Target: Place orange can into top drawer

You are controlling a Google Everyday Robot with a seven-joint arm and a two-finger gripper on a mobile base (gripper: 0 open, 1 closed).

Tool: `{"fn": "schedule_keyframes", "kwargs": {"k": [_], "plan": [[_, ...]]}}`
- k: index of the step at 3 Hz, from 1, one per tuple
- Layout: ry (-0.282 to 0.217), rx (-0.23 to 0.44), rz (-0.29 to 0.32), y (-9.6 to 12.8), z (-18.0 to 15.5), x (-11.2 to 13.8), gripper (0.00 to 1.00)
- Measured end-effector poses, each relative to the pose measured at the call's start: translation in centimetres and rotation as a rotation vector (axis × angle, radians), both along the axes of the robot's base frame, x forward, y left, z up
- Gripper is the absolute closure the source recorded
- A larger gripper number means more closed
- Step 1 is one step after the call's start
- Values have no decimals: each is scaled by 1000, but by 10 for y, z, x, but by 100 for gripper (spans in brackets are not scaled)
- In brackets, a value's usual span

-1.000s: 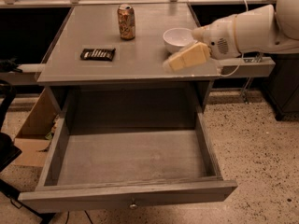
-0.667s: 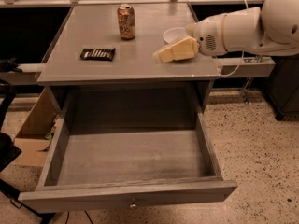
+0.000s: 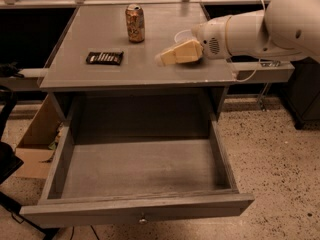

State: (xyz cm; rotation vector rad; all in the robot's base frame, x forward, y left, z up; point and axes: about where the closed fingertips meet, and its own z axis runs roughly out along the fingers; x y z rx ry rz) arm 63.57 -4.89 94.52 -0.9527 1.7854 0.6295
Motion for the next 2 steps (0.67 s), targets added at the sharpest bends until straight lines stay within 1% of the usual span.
{"fn": "schedule_keyframes", "kwargs": {"k": [1,2], "plan": [[-22,-3,18,21,-17,41,0],[-87,25,64,70,-14,104,0]]}}
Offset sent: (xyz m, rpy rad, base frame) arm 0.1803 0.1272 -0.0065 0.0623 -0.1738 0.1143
